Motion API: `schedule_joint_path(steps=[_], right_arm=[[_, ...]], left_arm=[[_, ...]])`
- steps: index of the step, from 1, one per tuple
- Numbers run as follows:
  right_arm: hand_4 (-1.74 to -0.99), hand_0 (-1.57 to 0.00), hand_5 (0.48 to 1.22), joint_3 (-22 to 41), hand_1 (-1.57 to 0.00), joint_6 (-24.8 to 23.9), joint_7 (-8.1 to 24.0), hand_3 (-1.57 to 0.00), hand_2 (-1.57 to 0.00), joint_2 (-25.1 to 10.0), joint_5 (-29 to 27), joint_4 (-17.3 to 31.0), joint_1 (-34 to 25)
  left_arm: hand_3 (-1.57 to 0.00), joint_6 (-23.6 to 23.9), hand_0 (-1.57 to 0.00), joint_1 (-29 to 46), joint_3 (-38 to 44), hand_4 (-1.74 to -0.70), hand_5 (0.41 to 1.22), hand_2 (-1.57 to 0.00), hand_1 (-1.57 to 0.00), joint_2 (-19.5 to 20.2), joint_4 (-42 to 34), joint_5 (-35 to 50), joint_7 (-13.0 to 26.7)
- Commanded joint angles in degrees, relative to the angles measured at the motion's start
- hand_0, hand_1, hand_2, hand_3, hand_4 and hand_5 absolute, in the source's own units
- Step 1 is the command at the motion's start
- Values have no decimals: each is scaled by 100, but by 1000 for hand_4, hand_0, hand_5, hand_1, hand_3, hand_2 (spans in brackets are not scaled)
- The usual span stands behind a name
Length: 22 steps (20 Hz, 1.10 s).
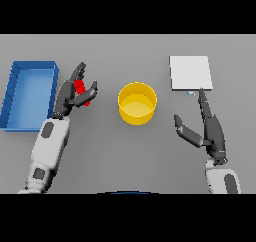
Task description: Pick up the red beaker and tilt it to pour out 1 green nut into yellow bowl. Pick up the yellow bowl and place it on the metallic measuring scale.
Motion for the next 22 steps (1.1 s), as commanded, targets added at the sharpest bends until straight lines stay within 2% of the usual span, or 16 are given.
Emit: schedule_joint_path(steps=[1,2,3,5,6,7,8,10,13,16,19,22], right_arm=[[-1258,1,644,19,1,-47,-1,1,1,22,54,-11,17],[-1257,1,645,36,1,-38,-15,1,1,20,66,-38,42],[-1255,1,644,57,1,-38,-59,1,1,23,85,-60,124],[-1254,1,645,22,1,-20,-46,1,1,-6,49,-49,87],[-1252,1,644,41,1,-18,-43,1,1,19,47,-60,117],[-1250,1,643,20,1,-25,2,1,1,14,42,-32,94],[-1254,1,644,41,1,-23,-13,1,1,58,20,-53,104],[-1257,1,645,42,1,-30,-29,1,1,42,45,-63,144],[-1260,1,643,26,1,-4,-73,1,1,69,-36,-71,174],[-1258,1,646,-12,1,-43,-114,1,1,-22,30,-116,170],[-1263,1,652,24,1,-48,-37,1,1,-2,94,5,51],[-1261,1,661,81,1,-26,-197,1,1,16,120,-21,121]], left_arm=[[-292,39,-285,-46,66,-1449,783,-364,-328,-37,54,57,-54],[-547,119,-441,-92,77,-1448,871,-523,-481,-56,86,34,45],[-724,210,-662,-60,46,-1500,941,-733,-699,-69,108,-43,7],[-926,215,-989,-122,-34,-1575,1042,-1034,-1013,-87,196,-168,-41],[-974,146,-1106,-87,-85,-1603,1078,-1142,-1125,-40,168,-179,-98],[-1093,170,-1199,-106,-135,-1571,1106,-1228,-1214,-43,187,-227,-104],[-1189,106,-1273,-112,-154,-1544,1129,-1296,-1285,-17,131,-237,59],[-1326,210,-1380,-129,-159,-1505,1162,-1395,-1388,-122,95,-314,205],[-1446,325,-1473,-155,-52,-1620,1140,-1481,-1477,-138,2,-119,42],[-1507,420,-1521,-69,-41,-1679,1122,-1525,-1523,-171,-379,96,-72],[-1538,506,-1545,-49,-263,-1709,1114,-1547,-1546,-76,-768,-1,120],[-1554,421,-1558,-195,-669,-1725,1117,-1559,-1558,188,-1031,-338,471]])
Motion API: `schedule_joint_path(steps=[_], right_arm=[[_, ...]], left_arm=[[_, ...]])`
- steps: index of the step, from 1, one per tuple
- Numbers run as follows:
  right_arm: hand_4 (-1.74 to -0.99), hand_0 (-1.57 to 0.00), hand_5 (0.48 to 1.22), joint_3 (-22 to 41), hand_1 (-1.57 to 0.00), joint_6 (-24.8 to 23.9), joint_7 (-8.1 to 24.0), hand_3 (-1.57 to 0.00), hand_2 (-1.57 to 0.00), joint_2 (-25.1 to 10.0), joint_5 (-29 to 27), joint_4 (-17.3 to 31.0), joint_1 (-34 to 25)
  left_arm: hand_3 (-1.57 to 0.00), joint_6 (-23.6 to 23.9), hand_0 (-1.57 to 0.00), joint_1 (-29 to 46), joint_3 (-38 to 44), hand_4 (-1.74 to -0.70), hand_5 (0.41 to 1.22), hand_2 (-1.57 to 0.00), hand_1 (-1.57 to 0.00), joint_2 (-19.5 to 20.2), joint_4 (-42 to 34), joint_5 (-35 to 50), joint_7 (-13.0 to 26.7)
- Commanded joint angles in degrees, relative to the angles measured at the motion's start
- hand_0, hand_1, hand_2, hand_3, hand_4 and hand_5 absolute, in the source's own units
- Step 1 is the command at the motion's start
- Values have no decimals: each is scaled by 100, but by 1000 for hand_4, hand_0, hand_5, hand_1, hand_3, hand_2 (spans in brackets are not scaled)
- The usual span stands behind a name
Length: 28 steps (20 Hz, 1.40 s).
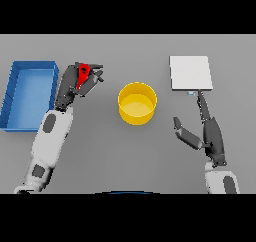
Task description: Pick up the red beaker and tilt it to pour out 1 green nut into yellow bowl. Pick up the yellow bowl and place it on the metallic measuring scale.
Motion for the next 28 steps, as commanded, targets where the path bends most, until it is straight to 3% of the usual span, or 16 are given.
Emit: schedule_joint_path(steps=[1,4,9,12,16,20,22,23,27,28], right_arm=[[-1257,1,663,-9,1,-9,8,1,1,-3,6,22,-25],[-1256,1,674,-8,1,-60,69,1,1,-31,89,-25,27],[-1254,1,680,21,1,-19,231,1,1,-41,90,-141,-4],[-1252,1,685,36,1,-1,258,1,1,-13,76,-125,40],[-1262,1,694,34,1,30,275,1,1,-6,21,-199,60],[-1274,1,704,36,1,38,284,1,1,-19,38,-208,114],[-1284,1,705,55,1,38,284,1,1,10,32,-226,76],[-1283,1,702,70,1,9,278,1,1,65,41,-171,84],[-1292,1,678,30,1,-2,105,1,1,138,-74,-145,118],[-1294,1,672,-19,1,-7,98,1,1,158,-145,-110,140]], left_arm=[[-1558,-51,-1561,-37,-217,-1728,1121,-1561,-1561,121,-67,-224,221],[-1562,-205,-1564,-200,-689,-1733,1122,-1565,-1565,354,-269,-651,779],[-1564,-234,-1566,-471,-1084,-1734,1114,-1566,-1566,518,-81,-1045,1144],[-1567,-285,-1568,-793,-1605,-1738,1131,-1568,-1568,780,-34,-1727,1609],[-1570,-498,-1570,-1225,-2459,-1740,1145,-1570,-1570,1030,180,-2679,1898],[-1570,-793,-1571,-1717,-2965,-1740,1190,-1571,-1571,1177,451,-3191,1900],[-1571,-945,-1571,-1927,-3223,-1649,1201,-1571,-1571,1282,551,-3422,1757],[-1571,-1073,-1571,-2020,-3369,-1666,1205,-1571,-1571,1332,568,-3528,1726],[-1277,-1712,-1571,-2507,-3982,-1701,1215,-1571,-1571,1386,673,-3910,1556],[-1336,-1744,-1571,-2620,-4137,-1707,1216,-1571,-1571,1363,783,-4022,1430]])
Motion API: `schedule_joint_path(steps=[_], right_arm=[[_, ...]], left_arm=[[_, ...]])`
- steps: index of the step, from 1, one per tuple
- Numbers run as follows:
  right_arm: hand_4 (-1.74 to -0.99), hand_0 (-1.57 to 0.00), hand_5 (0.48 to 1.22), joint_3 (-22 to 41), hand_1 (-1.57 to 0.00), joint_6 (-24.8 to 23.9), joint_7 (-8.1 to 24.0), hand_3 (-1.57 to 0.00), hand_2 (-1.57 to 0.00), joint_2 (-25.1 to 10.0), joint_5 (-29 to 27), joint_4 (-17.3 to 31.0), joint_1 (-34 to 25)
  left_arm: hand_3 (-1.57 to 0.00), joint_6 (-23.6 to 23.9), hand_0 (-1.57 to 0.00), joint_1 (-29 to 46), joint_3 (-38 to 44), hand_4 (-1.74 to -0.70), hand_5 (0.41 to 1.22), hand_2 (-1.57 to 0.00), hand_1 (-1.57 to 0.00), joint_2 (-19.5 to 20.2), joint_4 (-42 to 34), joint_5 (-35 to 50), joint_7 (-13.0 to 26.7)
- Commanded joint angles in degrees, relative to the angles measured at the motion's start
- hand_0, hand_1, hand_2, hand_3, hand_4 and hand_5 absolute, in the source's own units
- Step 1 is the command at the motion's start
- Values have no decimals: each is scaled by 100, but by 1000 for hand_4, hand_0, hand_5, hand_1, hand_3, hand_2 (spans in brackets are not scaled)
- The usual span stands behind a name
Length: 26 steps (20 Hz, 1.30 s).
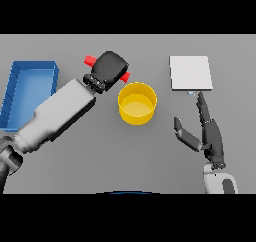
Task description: Pick up the red beaker and tilt it to pour out 1 green nut into yellow bowl. Pick up the yellow bowl and place it on the metallic measuring scale.
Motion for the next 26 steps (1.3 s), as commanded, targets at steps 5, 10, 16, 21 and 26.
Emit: schedule_joint_path(steps=[5,10,16,21,26], right_arm=[[-1290,1,644,-43,1,49,44,1,1,40,-153,1,-48],[-1288,1,627,-68,1,-17,52,1,1,26,-87,34,-74],[-1260,1,586,-10,1,-147,35,1,1,60,118,108,-52],[-1214,1,589,-11,1,-201,52,1,1,51,206,220,-92],[-1210,1,594,39,1,-249,-51,1,1,14,331,61,1]], left_arm=[[-1494,-390,-1571,-434,-798,-1729,1219,-1571,-1571,-78,342,-500,-367],[-1546,-680,-1571,-886,-1449,-1737,1220,-1571,-1571,-51,528,-924,-535],[-1564,-606,-1571,-1430,-2011,-1737,1221,-1571,-1571,-262,1093,-1235,-873],[-1569,-784,-1571,-1806,-2546,-1734,1221,-1571,-1571,-376,1289,-1471,-1167],[-1570,-632,-1571,-2043,-2979,-1734,1221,-1571,-1571,-361,1355,-1654,-1395]])
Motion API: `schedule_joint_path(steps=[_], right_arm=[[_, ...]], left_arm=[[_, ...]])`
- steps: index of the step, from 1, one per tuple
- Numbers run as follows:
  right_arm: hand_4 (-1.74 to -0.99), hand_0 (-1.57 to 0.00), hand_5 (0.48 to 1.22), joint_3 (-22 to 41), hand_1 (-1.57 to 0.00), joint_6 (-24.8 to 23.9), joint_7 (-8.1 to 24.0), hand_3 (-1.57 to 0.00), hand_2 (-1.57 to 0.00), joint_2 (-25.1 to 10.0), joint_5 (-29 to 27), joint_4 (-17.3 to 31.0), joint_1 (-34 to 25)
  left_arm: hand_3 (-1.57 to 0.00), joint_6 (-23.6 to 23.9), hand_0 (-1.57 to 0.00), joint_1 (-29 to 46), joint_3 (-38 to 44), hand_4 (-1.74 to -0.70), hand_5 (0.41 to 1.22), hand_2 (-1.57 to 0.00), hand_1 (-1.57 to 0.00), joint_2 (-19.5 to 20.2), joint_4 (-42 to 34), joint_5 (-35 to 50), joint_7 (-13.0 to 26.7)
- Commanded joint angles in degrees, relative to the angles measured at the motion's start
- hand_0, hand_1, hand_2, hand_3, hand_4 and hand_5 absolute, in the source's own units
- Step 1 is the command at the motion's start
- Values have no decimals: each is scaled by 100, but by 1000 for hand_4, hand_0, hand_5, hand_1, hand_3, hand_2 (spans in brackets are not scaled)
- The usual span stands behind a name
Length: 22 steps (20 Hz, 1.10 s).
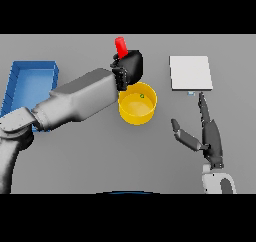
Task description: Pick up the red beaker and tilt it to pour out 1 green nut into yellow bowl. Pick up the yellow bowl and place it on the metallic measuring scale.
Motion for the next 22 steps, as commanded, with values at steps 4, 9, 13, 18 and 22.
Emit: schedule_joint_path(steps=[4,9,13,18,22], right_arm=[[-1209,1,592,5,1,-51,50,1,1,75,24,197,-147],[-1183,1,596,6,1,24,-86,1,1,80,-93,119,-70],[-1193,1,597,-38,1,173,-126,1,1,98,-328,166,-144],[-1224,1,592,-105,1,255,-41,1,1,-12,-430,123,-240],[-1222,1,586,-168,1,302,-148,1,1,-90,-476,320,-336]], left_arm=[[-1571,61,-1571,-569,197,-1729,1221,-1571,-1571,171,131,203,-208],[-1147,448,-1571,-1366,792,-1701,1221,-1483,-1571,545,756,640,-294],[-1397,321,-1571,-1763,1633,-1720,1221,-1535,-1571,802,1391,1410,115],[-1368,835,-1571,-1382,3207,-1733,1221,-1559,-1571,1376,2199,3042,997],[-1426,1388,-1571,-690,4036,-1738,1221,-1566,-1571,1978,2078,4218,975]])
